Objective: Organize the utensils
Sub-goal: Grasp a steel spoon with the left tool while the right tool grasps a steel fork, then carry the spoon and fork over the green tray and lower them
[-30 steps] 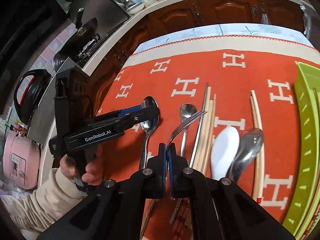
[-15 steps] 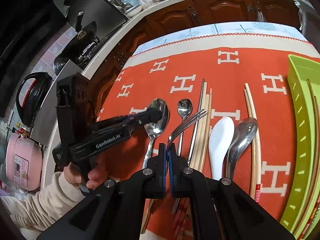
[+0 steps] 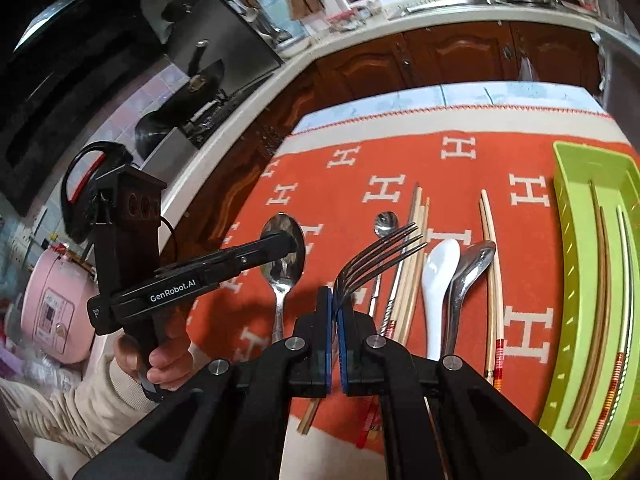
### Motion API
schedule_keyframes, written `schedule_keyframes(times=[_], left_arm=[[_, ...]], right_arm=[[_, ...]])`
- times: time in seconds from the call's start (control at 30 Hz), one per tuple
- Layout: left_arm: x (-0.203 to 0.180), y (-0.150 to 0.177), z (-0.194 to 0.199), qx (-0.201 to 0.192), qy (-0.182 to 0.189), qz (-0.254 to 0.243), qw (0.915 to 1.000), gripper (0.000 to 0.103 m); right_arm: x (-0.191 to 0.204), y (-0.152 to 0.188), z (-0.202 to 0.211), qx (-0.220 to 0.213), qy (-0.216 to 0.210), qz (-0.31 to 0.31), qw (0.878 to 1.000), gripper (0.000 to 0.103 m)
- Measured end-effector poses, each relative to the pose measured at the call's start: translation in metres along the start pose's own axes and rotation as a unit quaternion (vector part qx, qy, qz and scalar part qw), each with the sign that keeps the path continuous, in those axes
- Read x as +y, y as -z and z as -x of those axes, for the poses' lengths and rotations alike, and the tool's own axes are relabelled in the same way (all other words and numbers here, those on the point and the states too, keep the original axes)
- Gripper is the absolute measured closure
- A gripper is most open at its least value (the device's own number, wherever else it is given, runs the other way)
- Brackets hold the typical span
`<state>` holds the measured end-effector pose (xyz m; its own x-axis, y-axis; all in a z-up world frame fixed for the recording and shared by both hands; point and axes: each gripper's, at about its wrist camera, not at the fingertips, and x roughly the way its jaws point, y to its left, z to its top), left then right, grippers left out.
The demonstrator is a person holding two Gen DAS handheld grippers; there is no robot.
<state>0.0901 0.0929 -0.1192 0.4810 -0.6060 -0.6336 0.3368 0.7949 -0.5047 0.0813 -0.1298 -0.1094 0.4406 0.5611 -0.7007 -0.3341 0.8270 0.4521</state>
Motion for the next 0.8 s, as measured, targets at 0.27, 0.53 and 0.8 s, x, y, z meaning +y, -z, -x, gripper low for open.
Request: schedule_keyframes(times=[0.27, 0.53, 0.8], left_arm=[[-0.046, -0.008, 0.015, -0.001, 0.026, -0.005, 0.9997, 0.1], [-0.106, -0.035, -0.008, 0.015, 0.051, 0.0, 0.9986, 0.1], [-0.172, -0.061, -0.067, 0.047, 0.063, -0.018, 0.9967, 0.1]], right_arm=[[0.006, 0.009, 0.059, -0.025, 0.018, 0.006, 0.999, 0.1], [-0.041, 0.015, 0.134, -0.058, 0.084, -0.048, 0.994, 0.101], [-0.1, 0.021, 0.196, -0.072, 0.167, -0.088, 0.979, 0.101]])
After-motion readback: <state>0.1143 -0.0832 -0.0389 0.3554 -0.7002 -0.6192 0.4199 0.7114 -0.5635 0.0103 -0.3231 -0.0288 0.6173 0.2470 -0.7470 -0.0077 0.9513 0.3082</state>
